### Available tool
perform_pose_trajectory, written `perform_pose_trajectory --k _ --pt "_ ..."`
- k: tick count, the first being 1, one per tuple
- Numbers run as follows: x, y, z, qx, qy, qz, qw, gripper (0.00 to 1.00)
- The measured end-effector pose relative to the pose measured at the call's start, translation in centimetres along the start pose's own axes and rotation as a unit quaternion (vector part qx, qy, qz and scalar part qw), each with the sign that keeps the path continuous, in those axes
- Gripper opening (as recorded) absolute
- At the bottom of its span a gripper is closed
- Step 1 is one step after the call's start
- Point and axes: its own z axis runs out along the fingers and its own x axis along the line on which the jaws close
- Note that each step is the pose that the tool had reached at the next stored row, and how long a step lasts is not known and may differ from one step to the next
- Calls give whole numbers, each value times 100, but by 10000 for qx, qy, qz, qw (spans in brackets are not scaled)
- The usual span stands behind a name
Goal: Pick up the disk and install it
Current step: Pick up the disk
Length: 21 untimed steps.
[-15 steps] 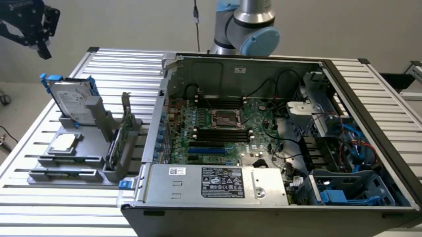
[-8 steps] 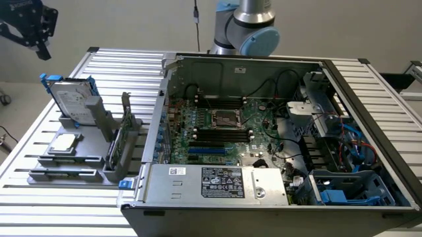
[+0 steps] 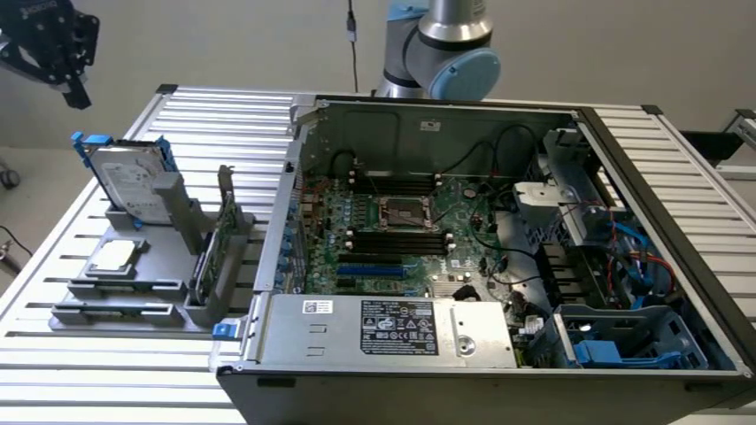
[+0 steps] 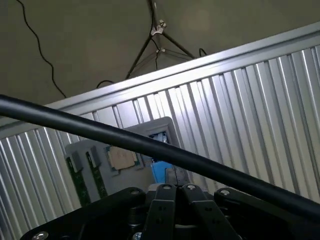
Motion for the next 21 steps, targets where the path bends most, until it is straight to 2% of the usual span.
perform_pose_trajectory --k 5,9,13,19,21 --pt "0 0 0 33 36 -451 9990 11" --pt "-1 0 11 56 44 -819 9966 11" --pt "-2 -1 37 81 49 -1176 9930 11" --pt "-4 -1 69 128 54 -1694 9855 11" --pt "-1 -2 72 141 54 -1792 9837 11"
